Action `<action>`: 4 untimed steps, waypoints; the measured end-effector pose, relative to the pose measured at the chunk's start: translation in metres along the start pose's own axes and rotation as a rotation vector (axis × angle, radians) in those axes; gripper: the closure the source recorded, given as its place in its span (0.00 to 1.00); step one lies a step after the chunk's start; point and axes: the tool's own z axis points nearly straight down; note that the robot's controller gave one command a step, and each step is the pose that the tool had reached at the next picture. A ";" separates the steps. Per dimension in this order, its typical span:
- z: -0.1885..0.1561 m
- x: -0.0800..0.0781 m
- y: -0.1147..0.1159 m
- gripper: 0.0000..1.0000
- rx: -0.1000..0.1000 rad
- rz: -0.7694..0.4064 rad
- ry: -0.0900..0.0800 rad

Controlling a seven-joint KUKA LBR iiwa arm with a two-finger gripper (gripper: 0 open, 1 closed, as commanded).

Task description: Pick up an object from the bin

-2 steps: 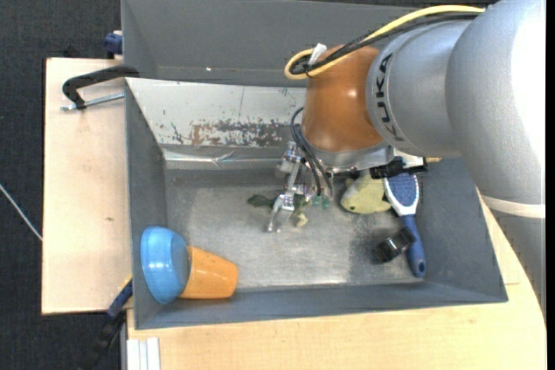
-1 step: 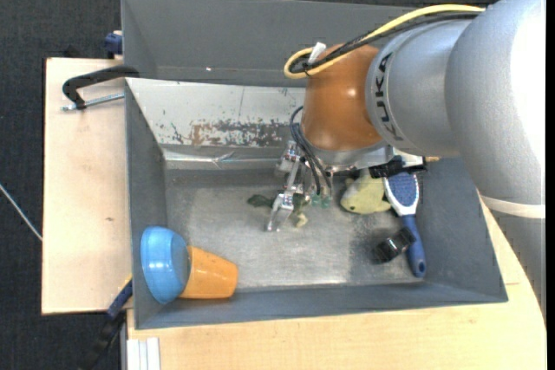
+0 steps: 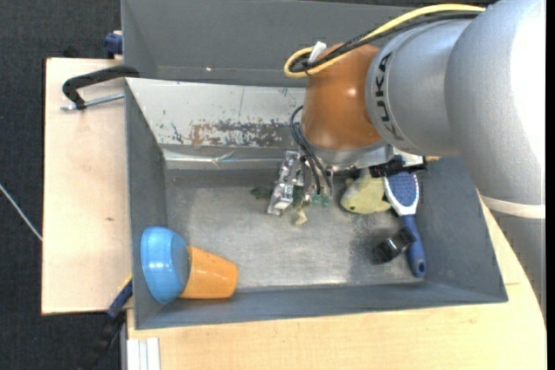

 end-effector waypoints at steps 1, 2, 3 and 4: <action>-0.002 -0.001 0.001 1.00 0.000 0.000 0.001; -0.006 -0.002 0.002 1.00 0.000 -0.001 0.001; -0.039 -0.004 0.004 1.00 -0.001 -0.002 -0.002; -0.076 -0.005 0.005 1.00 -0.001 -0.004 -0.003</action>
Offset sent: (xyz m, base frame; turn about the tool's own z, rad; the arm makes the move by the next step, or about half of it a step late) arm 0.0001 -0.0002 0.0014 0.0000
